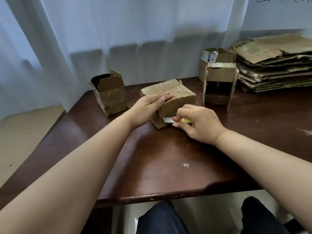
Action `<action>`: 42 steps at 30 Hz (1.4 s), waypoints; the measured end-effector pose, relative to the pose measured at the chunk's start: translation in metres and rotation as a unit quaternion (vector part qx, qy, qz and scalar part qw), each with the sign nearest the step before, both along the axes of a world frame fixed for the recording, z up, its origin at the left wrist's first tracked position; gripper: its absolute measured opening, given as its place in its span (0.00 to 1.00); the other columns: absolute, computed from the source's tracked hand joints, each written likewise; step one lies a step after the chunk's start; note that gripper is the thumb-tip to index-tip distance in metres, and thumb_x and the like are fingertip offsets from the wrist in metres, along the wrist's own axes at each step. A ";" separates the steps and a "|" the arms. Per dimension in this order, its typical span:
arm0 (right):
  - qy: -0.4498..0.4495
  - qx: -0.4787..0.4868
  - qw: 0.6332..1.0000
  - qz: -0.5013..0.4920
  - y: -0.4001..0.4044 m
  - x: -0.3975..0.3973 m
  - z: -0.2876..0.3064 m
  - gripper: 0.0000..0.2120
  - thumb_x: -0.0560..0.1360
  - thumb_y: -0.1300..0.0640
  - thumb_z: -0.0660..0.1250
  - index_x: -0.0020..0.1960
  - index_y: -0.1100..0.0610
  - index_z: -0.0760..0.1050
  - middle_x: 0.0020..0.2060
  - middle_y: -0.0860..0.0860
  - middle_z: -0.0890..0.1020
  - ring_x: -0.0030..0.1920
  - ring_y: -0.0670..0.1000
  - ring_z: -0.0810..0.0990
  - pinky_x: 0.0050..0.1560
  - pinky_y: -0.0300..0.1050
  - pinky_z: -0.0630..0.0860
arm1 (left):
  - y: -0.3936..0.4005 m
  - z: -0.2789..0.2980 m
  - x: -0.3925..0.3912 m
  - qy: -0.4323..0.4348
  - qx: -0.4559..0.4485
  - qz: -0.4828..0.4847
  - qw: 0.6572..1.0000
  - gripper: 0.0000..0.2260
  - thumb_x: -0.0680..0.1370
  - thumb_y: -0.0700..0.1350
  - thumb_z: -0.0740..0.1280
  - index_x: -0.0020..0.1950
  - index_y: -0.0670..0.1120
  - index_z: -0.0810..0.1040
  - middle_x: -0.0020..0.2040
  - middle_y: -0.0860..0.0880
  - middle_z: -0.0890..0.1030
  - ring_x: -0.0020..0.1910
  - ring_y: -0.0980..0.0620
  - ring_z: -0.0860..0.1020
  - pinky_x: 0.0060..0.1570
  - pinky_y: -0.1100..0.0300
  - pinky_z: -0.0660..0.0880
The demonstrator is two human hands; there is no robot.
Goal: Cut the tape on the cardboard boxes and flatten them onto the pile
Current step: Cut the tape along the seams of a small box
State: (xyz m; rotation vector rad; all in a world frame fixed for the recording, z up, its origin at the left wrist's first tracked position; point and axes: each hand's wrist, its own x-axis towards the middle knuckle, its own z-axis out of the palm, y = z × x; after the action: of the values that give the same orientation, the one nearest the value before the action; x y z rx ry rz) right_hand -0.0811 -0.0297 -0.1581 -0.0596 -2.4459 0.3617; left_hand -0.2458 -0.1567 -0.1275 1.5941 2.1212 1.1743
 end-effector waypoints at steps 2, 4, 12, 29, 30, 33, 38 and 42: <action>0.001 0.003 1.000 0.002 0.000 0.000 0.000 0.05 0.72 0.50 0.72 0.43 0.51 0.79 0.41 0.45 0.81 0.42 0.52 0.80 0.36 0.43 0.72 | 0.000 0.001 0.001 -0.005 0.001 0.000 1.000 0.15 0.84 0.44 0.56 0.68 0.44 0.74 0.72 0.49 0.70 0.74 0.56 0.63 0.76 0.54 0.55; 0.007 0.003 1.000 0.004 0.001 0.000 -0.001 0.05 0.72 0.50 0.72 0.43 0.51 0.79 0.41 0.45 0.81 0.41 0.52 0.80 0.35 0.41 0.70 | 0.001 0.002 0.002 -0.011 0.002 0.000 1.000 0.15 0.84 0.43 0.56 0.68 0.44 0.74 0.72 0.49 0.70 0.74 0.56 0.63 0.76 0.55 0.55; 0.035 0.010 0.999 0.014 -0.004 -0.001 -0.001 0.07 0.71 0.48 0.68 0.41 0.51 0.78 0.39 0.45 0.80 0.38 0.53 0.80 0.33 0.43 0.72 | 0.001 0.003 0.003 0.003 -0.006 0.007 1.000 0.15 0.84 0.43 0.56 0.69 0.45 0.74 0.72 0.50 0.70 0.74 0.57 0.62 0.74 0.63 0.55; 0.014 0.040 0.997 -0.067 0.000 0.004 -0.005 0.04 0.74 0.51 0.69 0.44 0.51 0.78 0.37 0.48 0.80 0.39 0.55 0.81 0.32 0.46 0.74 | -0.001 0.004 0.005 0.061 -0.019 0.001 0.998 0.16 0.81 0.43 0.63 0.69 0.45 0.73 0.72 0.48 0.70 0.74 0.55 0.62 0.76 0.54 0.56; 0.007 0.034 0.997 -0.076 0.001 0.006 -0.005 0.04 0.75 0.51 0.69 0.45 0.51 0.78 0.38 0.48 0.81 0.41 0.54 0.81 0.34 0.46 0.74 | -0.001 0.005 0.006 0.058 -0.021 0.000 0.998 0.16 0.81 0.43 0.63 0.69 0.45 0.73 0.72 0.48 0.70 0.74 0.55 0.62 0.76 0.54 0.56; -0.009 0.017 0.994 -0.109 0.008 0.010 -0.001 0.06 0.76 0.49 0.66 0.48 0.51 0.78 0.42 0.48 0.81 0.45 0.55 0.80 0.38 0.46 0.73 | -0.001 0.006 0.006 0.056 -0.030 0.002 0.998 0.16 0.81 0.43 0.63 0.69 0.45 0.73 0.72 0.48 0.70 0.74 0.55 0.62 0.76 0.55 0.55; -0.043 -0.030 0.977 -0.207 0.037 0.033 0.001 0.06 0.77 0.48 0.65 0.50 0.49 0.77 0.47 0.47 0.81 0.51 0.56 0.79 0.41 0.44 0.65 | -0.001 0.007 0.006 0.062 -0.031 0.007 0.998 0.16 0.81 0.44 0.62 0.69 0.47 0.74 0.72 0.50 0.70 0.74 0.58 0.62 0.76 0.56 0.55; -0.060 -0.052 0.964 -0.252 0.049 0.058 -0.004 0.07 0.77 0.46 0.65 0.49 0.48 0.77 0.48 0.48 0.82 0.51 0.58 0.78 0.41 0.44 0.64 | -0.001 0.010 0.007 0.054 -0.038 0.004 0.998 0.16 0.81 0.44 0.63 0.69 0.47 0.74 0.71 0.51 0.71 0.73 0.59 0.63 0.76 0.57 0.55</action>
State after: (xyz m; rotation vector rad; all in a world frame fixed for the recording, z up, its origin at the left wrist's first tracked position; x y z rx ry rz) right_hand -0.0236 0.0190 -0.1620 -0.7527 -2.4163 0.2600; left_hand -0.2392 -0.1580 -0.1172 1.6518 2.2131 1.0168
